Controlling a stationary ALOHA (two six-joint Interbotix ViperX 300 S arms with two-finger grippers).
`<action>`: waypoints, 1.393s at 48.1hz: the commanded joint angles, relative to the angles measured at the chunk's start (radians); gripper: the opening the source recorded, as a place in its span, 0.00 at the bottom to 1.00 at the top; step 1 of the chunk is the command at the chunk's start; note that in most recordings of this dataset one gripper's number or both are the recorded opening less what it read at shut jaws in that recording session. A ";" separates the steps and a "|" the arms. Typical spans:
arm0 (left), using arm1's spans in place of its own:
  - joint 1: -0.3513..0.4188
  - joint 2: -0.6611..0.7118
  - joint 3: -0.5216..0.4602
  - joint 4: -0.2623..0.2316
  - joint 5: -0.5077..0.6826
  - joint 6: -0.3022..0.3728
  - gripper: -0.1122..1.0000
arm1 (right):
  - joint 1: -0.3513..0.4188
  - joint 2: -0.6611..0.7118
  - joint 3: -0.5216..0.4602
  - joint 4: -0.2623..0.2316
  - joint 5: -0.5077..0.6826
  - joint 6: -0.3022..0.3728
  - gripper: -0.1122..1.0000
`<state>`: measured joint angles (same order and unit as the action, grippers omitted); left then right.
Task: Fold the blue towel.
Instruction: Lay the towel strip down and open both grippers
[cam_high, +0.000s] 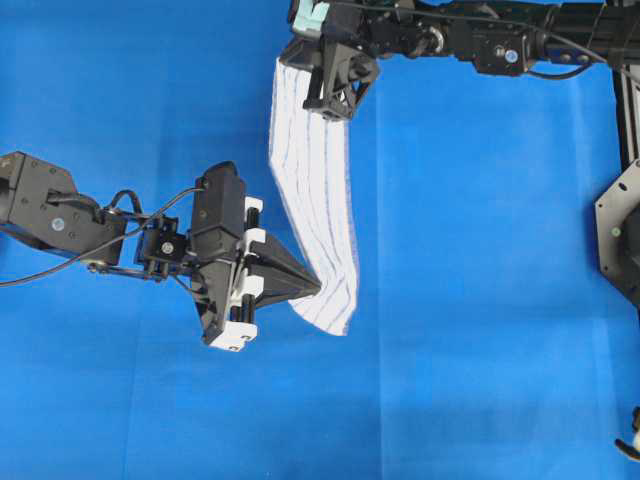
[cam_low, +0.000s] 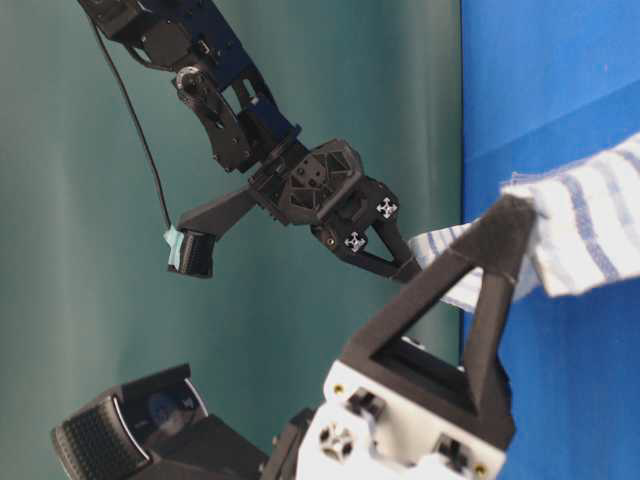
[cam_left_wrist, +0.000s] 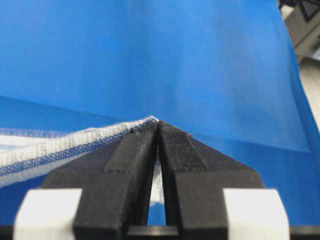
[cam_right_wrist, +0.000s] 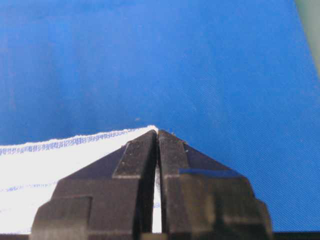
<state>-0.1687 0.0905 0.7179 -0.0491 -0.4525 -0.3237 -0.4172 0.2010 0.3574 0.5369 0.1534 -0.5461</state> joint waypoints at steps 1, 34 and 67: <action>-0.009 -0.031 -0.003 -0.002 -0.006 -0.002 0.11 | 0.000 -0.012 -0.026 -0.002 0.002 0.002 0.11; -0.037 -0.199 0.067 -0.011 0.224 -0.051 0.82 | 0.006 -0.029 -0.002 -0.017 -0.015 0.000 0.92; 0.282 -0.430 0.216 0.003 0.319 0.124 0.81 | -0.009 -0.394 0.360 0.020 -0.144 0.052 0.89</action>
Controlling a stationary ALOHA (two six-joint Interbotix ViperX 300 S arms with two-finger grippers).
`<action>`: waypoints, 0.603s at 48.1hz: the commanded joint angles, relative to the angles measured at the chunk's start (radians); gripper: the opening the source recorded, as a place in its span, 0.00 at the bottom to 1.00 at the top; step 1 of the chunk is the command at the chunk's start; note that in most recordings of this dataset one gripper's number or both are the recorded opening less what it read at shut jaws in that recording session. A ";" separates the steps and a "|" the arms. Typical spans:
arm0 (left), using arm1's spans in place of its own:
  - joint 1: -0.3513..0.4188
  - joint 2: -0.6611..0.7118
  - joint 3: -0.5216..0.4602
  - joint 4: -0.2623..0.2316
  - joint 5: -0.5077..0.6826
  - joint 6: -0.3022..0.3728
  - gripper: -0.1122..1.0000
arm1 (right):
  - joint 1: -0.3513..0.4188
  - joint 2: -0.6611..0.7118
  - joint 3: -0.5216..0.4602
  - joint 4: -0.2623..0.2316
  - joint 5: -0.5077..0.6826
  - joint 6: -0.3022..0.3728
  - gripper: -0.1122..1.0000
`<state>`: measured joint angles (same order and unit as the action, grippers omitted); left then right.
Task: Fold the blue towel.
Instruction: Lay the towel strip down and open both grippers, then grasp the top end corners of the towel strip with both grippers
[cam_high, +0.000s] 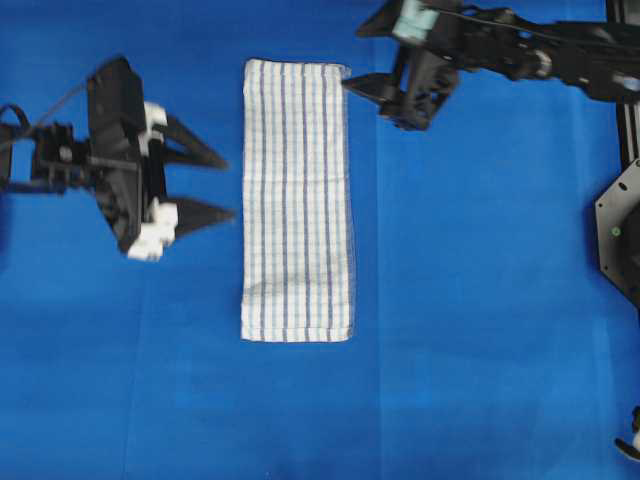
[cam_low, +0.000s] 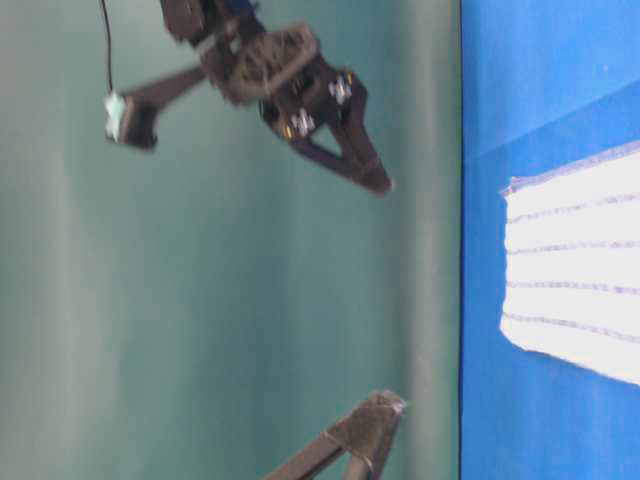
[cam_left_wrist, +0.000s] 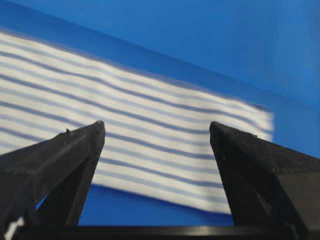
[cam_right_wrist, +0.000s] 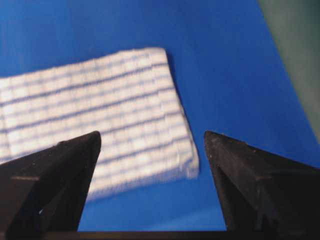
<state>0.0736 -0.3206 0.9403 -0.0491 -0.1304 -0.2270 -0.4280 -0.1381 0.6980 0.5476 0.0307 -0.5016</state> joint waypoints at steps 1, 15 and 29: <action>0.051 -0.021 -0.005 0.003 -0.003 0.038 0.81 | 0.002 -0.063 0.029 0.009 -0.023 0.011 0.89; 0.118 -0.017 -0.008 0.003 0.006 0.092 0.81 | 0.002 -0.104 0.089 0.023 -0.035 0.048 0.89; 0.209 0.041 -0.025 0.005 -0.038 0.103 0.81 | -0.014 -0.035 0.064 0.025 -0.115 0.051 0.89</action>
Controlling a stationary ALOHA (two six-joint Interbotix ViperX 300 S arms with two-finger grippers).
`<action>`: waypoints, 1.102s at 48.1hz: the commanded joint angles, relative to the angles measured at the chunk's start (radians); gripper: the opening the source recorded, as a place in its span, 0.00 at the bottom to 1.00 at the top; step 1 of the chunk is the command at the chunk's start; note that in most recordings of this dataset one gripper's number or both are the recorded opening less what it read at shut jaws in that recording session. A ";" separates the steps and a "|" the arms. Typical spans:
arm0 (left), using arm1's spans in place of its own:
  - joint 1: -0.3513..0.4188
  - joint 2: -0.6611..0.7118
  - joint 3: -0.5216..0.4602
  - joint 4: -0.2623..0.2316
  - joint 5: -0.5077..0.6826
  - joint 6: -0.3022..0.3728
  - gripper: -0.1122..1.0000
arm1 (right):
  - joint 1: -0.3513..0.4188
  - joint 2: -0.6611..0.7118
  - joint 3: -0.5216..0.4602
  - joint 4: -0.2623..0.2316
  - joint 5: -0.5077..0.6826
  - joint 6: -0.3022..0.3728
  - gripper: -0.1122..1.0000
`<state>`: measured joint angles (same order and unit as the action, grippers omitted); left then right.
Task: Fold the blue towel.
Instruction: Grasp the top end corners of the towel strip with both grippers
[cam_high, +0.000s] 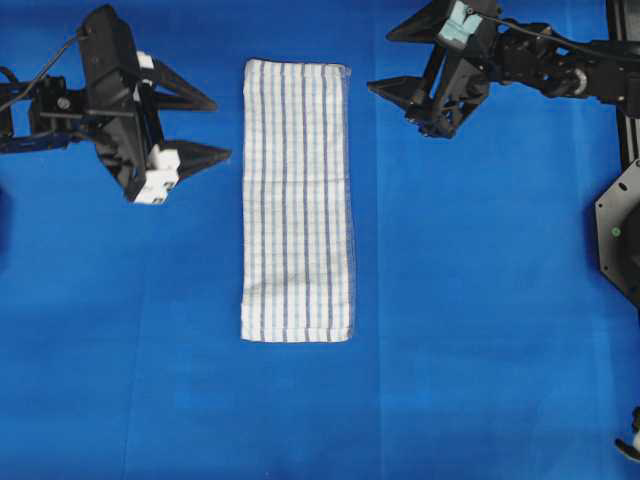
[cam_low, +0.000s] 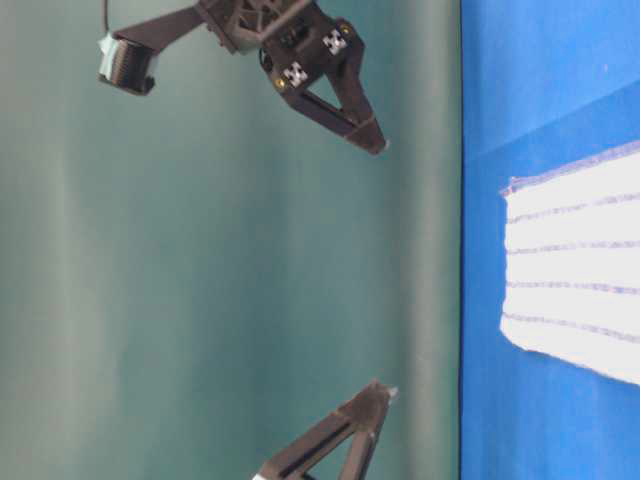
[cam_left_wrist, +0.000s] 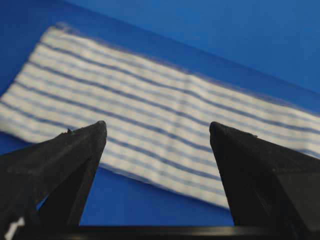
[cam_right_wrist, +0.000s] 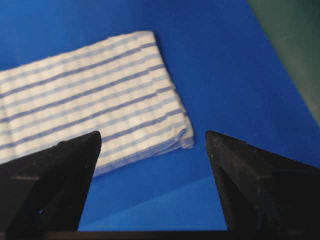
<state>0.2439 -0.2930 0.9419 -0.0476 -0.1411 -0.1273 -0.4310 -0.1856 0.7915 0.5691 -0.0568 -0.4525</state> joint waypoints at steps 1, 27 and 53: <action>0.049 0.023 -0.029 0.003 -0.035 0.006 0.81 | -0.014 0.021 -0.034 0.006 -0.032 0.002 0.89; 0.242 0.410 -0.201 0.003 -0.143 0.089 0.81 | -0.043 0.322 -0.149 0.109 -0.146 0.005 0.89; 0.273 0.571 -0.247 0.000 -0.195 0.081 0.77 | -0.029 0.472 -0.189 0.160 -0.166 0.054 0.85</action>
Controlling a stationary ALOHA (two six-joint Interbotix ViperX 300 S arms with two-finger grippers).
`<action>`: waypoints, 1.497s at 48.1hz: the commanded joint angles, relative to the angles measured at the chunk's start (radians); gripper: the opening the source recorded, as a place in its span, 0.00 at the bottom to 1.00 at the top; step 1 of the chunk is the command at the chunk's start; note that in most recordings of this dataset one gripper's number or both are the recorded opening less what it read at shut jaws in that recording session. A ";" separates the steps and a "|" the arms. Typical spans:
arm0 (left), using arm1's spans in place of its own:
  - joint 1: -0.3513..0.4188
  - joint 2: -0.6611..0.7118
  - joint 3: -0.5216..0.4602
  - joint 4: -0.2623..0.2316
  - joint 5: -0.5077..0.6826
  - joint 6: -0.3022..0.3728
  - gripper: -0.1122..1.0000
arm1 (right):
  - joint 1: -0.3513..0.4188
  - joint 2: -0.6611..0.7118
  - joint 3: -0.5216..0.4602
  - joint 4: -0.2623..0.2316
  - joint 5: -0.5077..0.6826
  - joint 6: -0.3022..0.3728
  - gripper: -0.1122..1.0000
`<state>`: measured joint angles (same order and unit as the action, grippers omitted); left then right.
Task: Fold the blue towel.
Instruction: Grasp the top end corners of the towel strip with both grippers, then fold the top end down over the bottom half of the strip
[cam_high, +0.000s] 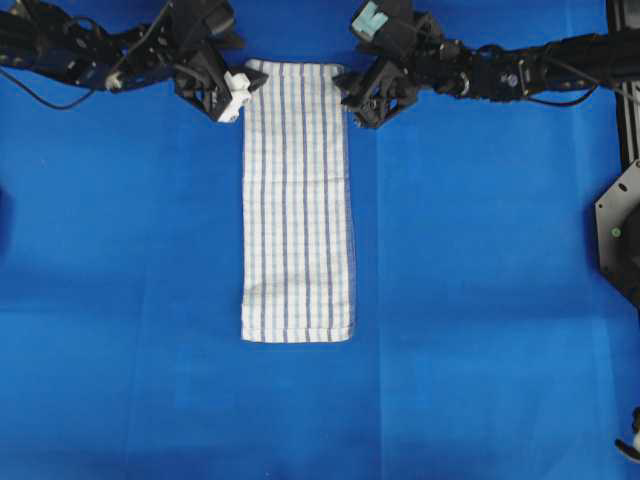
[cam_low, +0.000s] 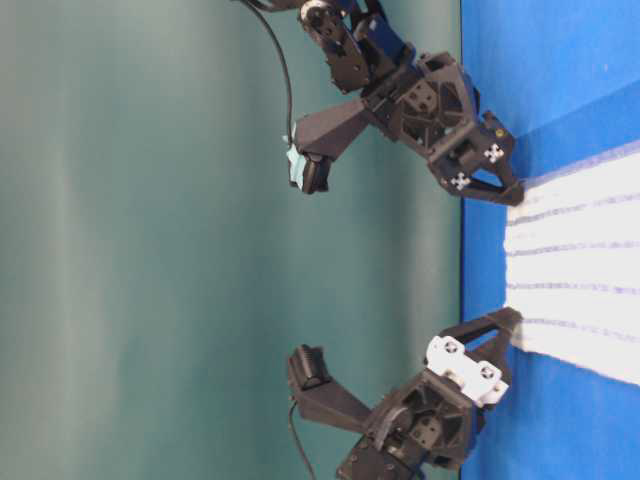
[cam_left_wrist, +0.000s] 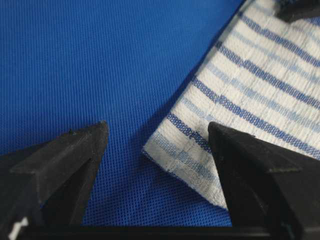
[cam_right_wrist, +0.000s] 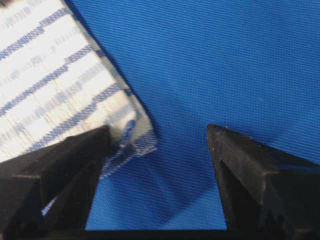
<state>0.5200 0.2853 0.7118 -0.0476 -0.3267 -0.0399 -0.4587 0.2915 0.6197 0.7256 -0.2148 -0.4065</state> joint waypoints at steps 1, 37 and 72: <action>-0.003 -0.006 -0.018 0.000 -0.011 -0.009 0.75 | -0.002 -0.003 -0.017 0.003 -0.008 0.011 0.84; -0.023 -0.009 -0.052 0.002 -0.008 0.021 0.14 | 0.025 -0.015 -0.011 0.002 -0.008 0.009 0.18; -0.097 -0.250 -0.008 0.000 0.078 0.048 0.14 | 0.060 -0.259 0.095 -0.003 0.005 0.008 0.18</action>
<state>0.4449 0.0890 0.7056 -0.0476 -0.2470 0.0092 -0.4188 0.0844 0.7102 0.7240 -0.2086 -0.4034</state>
